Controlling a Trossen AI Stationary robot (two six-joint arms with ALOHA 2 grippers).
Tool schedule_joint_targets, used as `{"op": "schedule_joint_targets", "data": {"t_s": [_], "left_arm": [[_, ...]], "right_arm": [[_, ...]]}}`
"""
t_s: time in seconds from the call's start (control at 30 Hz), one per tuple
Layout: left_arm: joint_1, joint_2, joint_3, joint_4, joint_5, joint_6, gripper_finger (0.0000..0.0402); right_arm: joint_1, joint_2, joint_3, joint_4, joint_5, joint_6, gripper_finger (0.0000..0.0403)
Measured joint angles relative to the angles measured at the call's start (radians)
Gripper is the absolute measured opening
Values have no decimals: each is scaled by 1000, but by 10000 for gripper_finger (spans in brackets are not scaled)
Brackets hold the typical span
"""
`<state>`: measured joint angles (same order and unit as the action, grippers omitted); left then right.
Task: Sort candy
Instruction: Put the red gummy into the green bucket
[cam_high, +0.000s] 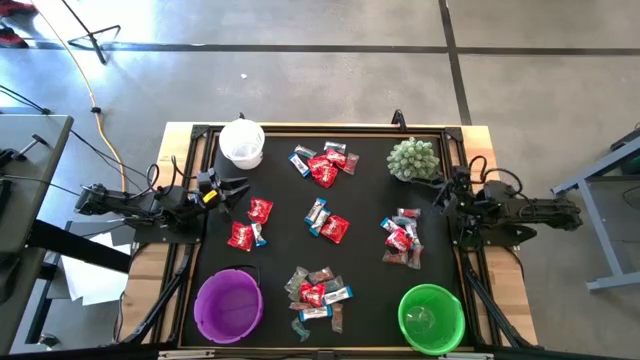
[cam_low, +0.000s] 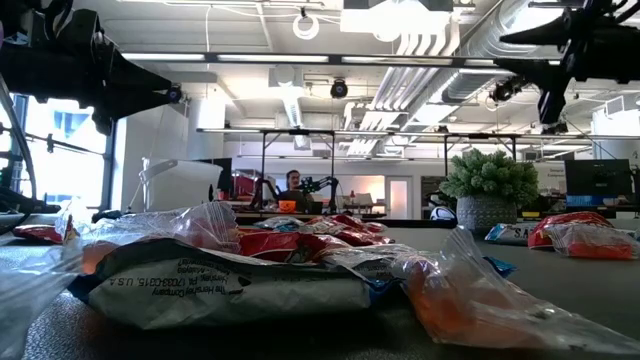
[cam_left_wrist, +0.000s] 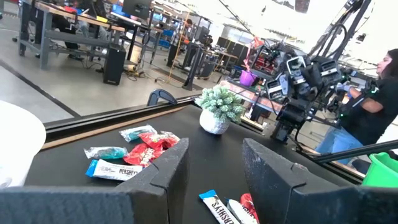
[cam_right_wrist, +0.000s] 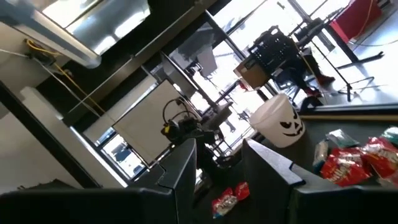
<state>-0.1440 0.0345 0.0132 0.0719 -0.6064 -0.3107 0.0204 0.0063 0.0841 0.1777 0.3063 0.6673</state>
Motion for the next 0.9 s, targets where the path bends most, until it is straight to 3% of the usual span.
{"op": "schedule_joint_targets", "data": {"t_s": [0.43, 0.73, 0.9], "left_arm": [[0, 0, 0, 0, 0, 0, 131], [0, 0, 0, 0, -8, 47, 131], [0, 0, 0, 16, -11, -30, 131]], "right_arm": [[0, 1, 83, -8, 85, -130, 126], [0, 1, 100, -21, 220, -101, 126], [0, 1, 100, -28, 269, -100, 126]]}}
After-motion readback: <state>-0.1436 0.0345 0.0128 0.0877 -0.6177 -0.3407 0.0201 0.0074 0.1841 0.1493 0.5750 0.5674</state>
